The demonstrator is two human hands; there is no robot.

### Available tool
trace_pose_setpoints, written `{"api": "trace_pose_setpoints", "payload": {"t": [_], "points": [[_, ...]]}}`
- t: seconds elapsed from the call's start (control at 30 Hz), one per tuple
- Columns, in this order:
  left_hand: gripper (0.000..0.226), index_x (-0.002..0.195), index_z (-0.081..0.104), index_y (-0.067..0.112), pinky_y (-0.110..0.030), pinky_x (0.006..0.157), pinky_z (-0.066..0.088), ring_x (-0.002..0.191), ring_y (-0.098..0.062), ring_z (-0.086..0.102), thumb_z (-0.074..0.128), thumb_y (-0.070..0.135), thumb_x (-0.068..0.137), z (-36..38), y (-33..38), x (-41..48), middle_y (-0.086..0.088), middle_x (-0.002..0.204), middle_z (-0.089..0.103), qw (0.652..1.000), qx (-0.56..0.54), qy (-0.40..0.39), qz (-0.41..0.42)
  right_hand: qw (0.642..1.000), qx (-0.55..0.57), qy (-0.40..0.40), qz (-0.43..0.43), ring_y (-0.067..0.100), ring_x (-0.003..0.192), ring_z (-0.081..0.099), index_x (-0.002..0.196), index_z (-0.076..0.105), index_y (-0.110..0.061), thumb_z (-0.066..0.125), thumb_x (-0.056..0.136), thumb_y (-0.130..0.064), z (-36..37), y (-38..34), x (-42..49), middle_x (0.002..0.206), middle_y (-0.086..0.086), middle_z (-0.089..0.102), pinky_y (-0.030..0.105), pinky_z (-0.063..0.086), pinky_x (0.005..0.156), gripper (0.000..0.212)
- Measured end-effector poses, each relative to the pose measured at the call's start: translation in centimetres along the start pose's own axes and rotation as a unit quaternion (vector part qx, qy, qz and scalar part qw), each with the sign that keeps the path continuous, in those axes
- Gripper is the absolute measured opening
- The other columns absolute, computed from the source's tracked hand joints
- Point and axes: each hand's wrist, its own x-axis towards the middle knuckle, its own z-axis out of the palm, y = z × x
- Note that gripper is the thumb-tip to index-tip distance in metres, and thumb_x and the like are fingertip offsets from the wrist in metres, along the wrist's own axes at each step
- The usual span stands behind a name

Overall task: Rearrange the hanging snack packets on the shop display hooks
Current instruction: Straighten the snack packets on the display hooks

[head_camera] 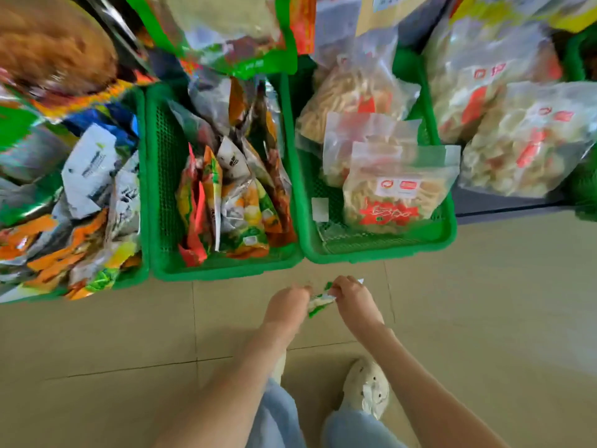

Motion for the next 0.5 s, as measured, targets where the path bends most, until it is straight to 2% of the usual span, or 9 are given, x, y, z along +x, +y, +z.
{"api": "trace_pose_setpoints", "payload": {"t": [0.1, 0.17, 0.23, 0.3, 0.33, 0.4, 0.47, 0.5], "points": [[0.028, 0.118, 0.055, 0.015, -0.035, 0.077, 0.048, 0.095, -0.030, 0.062, 0.047, 0.013, 0.091, 4.0, -1.9, 4.7, -0.013, 0.105, 0.065, 1.000, -0.001, -0.018, -0.020, 0.999, -0.023, -0.046, -0.010, 0.031, 0.095, 0.059, 0.103, 0.061, -0.002, 0.043, 0.086, 0.010, 4.5, 3.3, 3.6, 0.106, 0.013, 0.057, 0.033, 0.045, 0.077, 0.026], [0.032, 0.126, 0.052, 0.020, -0.034, 0.085, 0.048, 0.103, -0.030, 0.059, 0.042, 0.019, 0.095, 6.0, -3.1, 7.1, -0.013, 0.117, 0.061, 0.996, -0.057, -0.010, -0.062, 0.997, -0.010, -0.073, -0.017, 0.031, 0.108, 0.056, 0.115, 0.057, -0.002, 0.043, 0.089, 0.006, 6.7, 4.9, 5.6, 0.119, 0.014, 0.054, 0.032, 0.042, 0.088, 0.031], [0.037, 0.135, 0.045, 0.020, -0.035, 0.094, 0.045, 0.114, -0.029, 0.053, 0.036, 0.020, 0.099, 6.9, -4.2, 8.2, -0.010, 0.130, 0.054, 0.993, -0.084, -0.002, -0.081, 0.996, 0.029, -0.085, -0.016, 0.025, 0.128, 0.043, 0.134, 0.045, -0.009, 0.044, 0.090, 0.003, 7.3, 5.4, 6.6, 0.141, 0.009, 0.042, 0.026, 0.033, 0.102, 0.046], [0.041, 0.138, 0.040, 0.017, -0.036, 0.096, 0.043, 0.117, -0.028, 0.051, 0.038, 0.018, 0.098, 6.4, -4.9, 7.6, -0.009, 0.134, 0.050, 0.993, -0.085, 0.011, -0.083, 0.996, 0.040, -0.081, -0.017, 0.021, 0.138, 0.029, 0.144, 0.031, -0.016, 0.044, 0.090, 0.001, 6.8, 4.9, 6.3, 0.151, 0.003, 0.029, 0.025, 0.025, 0.109, 0.057], [0.040, 0.136, 0.041, 0.015, -0.036, 0.093, 0.044, 0.115, -0.028, 0.052, 0.041, 0.016, 0.096, 5.7, -5.0, 6.6, -0.010, 0.131, 0.051, 0.991, -0.093, 0.025, -0.088, 0.996, 0.041, -0.076, -0.011, 0.021, 0.138, 0.029, 0.144, 0.029, -0.016, 0.044, 0.091, -0.001, 6.0, 4.2, 5.6, 0.151, 0.004, 0.030, 0.027, 0.026, 0.109, 0.058], [0.029, 0.119, 0.053, 0.012, -0.033, 0.080, 0.046, 0.101, -0.027, 0.057, 0.043, 0.012, 0.092, 3.5, -4.8, 4.0, -0.010, 0.115, 0.058, 0.993, -0.088, 0.041, -0.072, 0.997, 0.042, -0.060, -0.016, 0.028, 0.125, 0.046, 0.139, 0.039, -0.015, 0.045, 0.091, -0.005, 3.9, 1.7, 3.6, 0.140, 0.010, 0.046, 0.034, 0.038, 0.102, 0.050], [0.018, 0.101, 0.058, 0.017, -0.029, 0.069, 0.043, 0.090, -0.024, 0.060, 0.045, 0.015, 0.089, 0.2, -3.6, 0.6, -0.004, 0.100, 0.063, 0.992, -0.103, 0.056, -0.041, 0.996, 0.044, -0.043, -0.070, 0.029, 0.102, 0.061, 0.122, 0.056, -0.015, 0.047, 0.091, -0.011, 1.0, -2.2, 0.9, 0.115, 0.011, 0.064, 0.038, 0.048, 0.086, 0.033], [0.016, 0.098, 0.060, 0.020, -0.028, 0.067, 0.043, 0.088, -0.022, 0.062, 0.046, 0.021, 0.091, -1.9, -2.9, -1.2, -0.001, 0.096, 0.066, 0.990, -0.115, 0.078, -0.018, 0.994, 0.053, -0.030, -0.094, 0.025, 0.094, 0.063, 0.114, 0.061, -0.017, 0.049, 0.090, -0.013, -0.9, -4.5, -0.5, 0.106, 0.007, 0.068, 0.036, 0.049, 0.081, 0.027]]}}
